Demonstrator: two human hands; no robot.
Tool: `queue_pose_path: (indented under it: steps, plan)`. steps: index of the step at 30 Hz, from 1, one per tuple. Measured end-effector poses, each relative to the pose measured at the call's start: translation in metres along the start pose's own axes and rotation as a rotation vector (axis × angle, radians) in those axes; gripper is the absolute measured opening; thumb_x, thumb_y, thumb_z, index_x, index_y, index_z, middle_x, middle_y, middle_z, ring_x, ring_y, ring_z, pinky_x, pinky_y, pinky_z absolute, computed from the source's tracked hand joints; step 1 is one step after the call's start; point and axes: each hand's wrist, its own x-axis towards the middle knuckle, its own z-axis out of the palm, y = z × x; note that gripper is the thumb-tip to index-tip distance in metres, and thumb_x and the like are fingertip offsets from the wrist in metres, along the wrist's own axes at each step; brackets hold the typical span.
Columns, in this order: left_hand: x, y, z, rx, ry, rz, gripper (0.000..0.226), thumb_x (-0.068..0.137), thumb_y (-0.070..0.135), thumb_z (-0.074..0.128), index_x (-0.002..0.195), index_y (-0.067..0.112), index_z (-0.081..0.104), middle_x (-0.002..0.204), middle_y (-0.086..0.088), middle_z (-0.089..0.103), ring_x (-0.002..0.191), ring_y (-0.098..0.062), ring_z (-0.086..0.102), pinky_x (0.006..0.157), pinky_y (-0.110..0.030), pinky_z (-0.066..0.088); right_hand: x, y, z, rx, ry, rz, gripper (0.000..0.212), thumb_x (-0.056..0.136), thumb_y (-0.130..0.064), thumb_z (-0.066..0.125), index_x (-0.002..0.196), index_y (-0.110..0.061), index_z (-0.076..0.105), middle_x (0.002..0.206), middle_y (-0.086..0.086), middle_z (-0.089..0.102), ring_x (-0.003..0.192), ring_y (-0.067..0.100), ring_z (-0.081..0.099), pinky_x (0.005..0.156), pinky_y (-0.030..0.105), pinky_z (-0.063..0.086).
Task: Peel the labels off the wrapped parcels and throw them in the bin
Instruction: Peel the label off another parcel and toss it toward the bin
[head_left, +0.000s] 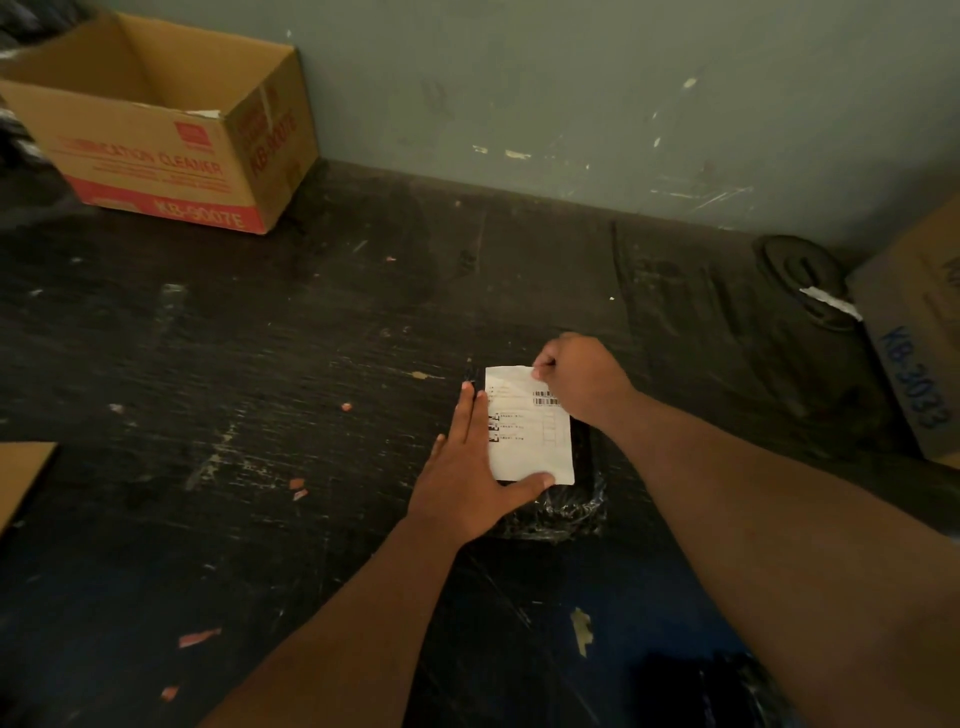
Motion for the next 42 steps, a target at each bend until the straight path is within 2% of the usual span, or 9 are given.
queue_pose_path:
  steps: [10, 18, 20, 24, 28, 32, 35, 38, 42]
  plan:
    - [0.001, 0.001, -0.003, -0.010, -0.001, 0.001, 0.130, 0.074, 0.082, 0.064, 0.162, 0.025, -0.013, 0.167, 0.015, -0.024, 0.156, -0.014, 0.008, 0.127, -0.051, 0.010, -0.036, 0.005, -0.019, 0.239, 0.103, -0.254, 0.011, 0.092, -0.025, 0.064, 0.095, -0.022, 0.074, 0.094, -0.007, 0.061, 0.083, 0.005, 0.056, 0.069, 0.015, 0.040]
    - [-0.008, 0.000, -0.009, -0.115, -0.055, 0.018, 0.153, 0.058, 0.072, 0.085, 0.160, 0.027, -0.018, 0.167, 0.014, -0.026, 0.156, -0.010, -0.001, 0.126, -0.048, 0.018, -0.053, -0.002, -0.030, -0.025, 0.018, -0.196, 0.041, 0.094, -0.022, 0.057, 0.135, -0.027, 0.056, 0.133, -0.002, 0.061, 0.118, 0.017, 0.058, 0.099, 0.029, 0.045]
    - [-0.012, -0.001, -0.009, -0.137, -0.045, 0.015, 0.153, 0.057, 0.070, 0.088, 0.161, 0.029, -0.015, 0.167, 0.015, -0.023, 0.156, -0.010, 0.002, 0.125, -0.048, 0.022, -0.058, -0.008, -0.033, -0.040, -0.021, -0.176, 0.042, 0.096, -0.022, 0.055, 0.138, -0.024, 0.053, 0.129, 0.001, 0.064, 0.113, 0.018, 0.061, 0.097, 0.030, 0.046]
    - [-0.014, 0.002, -0.009, -0.133, -0.049, 0.000, 0.150, 0.060, 0.064, 0.089, 0.161, 0.030, -0.017, 0.168, 0.014, -0.022, 0.156, -0.018, 0.011, 0.123, -0.051, 0.027, -0.072, -0.011, -0.035, -0.017, 0.071, -0.239, 0.021, 0.095, -0.025, 0.056, 0.109, -0.021, 0.071, 0.104, -0.001, 0.072, 0.085, 0.011, 0.062, 0.076, 0.026, 0.047]
    - [-0.012, 0.002, -0.011, -0.134, -0.043, -0.021, 0.152, 0.048, 0.077, 0.084, 0.160, 0.035, -0.011, 0.169, 0.016, -0.014, 0.154, -0.017, 0.020, 0.121, -0.054, 0.028, -0.087, -0.012, -0.052, 0.022, 0.083, -0.249, 0.017, 0.094, -0.028, 0.058, 0.103, -0.024, 0.072, 0.095, -0.002, 0.073, 0.078, 0.014, 0.067, 0.072, 0.032, 0.055]
    - [-0.013, 0.005, -0.012, -0.113, -0.061, -0.024, 0.147, 0.054, 0.072, 0.087, 0.162, 0.034, -0.005, 0.169, 0.013, -0.016, 0.154, -0.018, 0.019, 0.122, -0.055, 0.026, -0.106, -0.013, -0.062, 0.020, 0.099, -0.287, 0.017, 0.094, -0.029, 0.059, 0.104, -0.026, 0.072, 0.096, -0.005, 0.074, 0.077, 0.009, 0.067, 0.070, 0.027, 0.054]
    - [-0.012, 0.002, -0.011, -0.107, -0.021, -0.015, 0.148, 0.040, 0.089, 0.078, 0.159, 0.041, 0.004, 0.169, 0.014, 0.006, 0.150, -0.017, 0.030, 0.117, -0.059, 0.033, -0.120, -0.016, -0.074, 0.039, 0.160, -0.297, 0.018, 0.095, -0.027, 0.059, 0.105, -0.023, 0.073, 0.096, -0.007, 0.073, 0.062, -0.005, 0.058, 0.058, 0.007, 0.041]
    - [-0.010, -0.003, -0.008, -0.096, -0.007, -0.005, 0.150, 0.033, 0.097, 0.070, 0.158, 0.042, 0.008, 0.167, 0.015, 0.010, 0.149, -0.016, 0.031, 0.116, -0.060, 0.035, -0.132, -0.013, -0.082, 0.020, 0.144, -0.310, 0.017, 0.094, -0.028, 0.060, 0.105, -0.024, 0.073, 0.094, -0.008, 0.074, 0.054, -0.016, 0.051, 0.049, 0.003, 0.034]
    - [-0.013, 0.001, -0.011, -0.084, -0.016, -0.002, 0.155, 0.034, 0.097, 0.069, 0.161, 0.036, 0.004, 0.169, 0.017, -0.004, 0.153, -0.015, 0.022, 0.119, -0.058, 0.032, -0.144, -0.009, -0.083, 0.029, 0.152, -0.303, 0.017, 0.094, -0.027, 0.061, 0.105, -0.024, 0.073, 0.099, -0.007, 0.074, 0.064, -0.004, 0.058, 0.058, 0.007, 0.039]
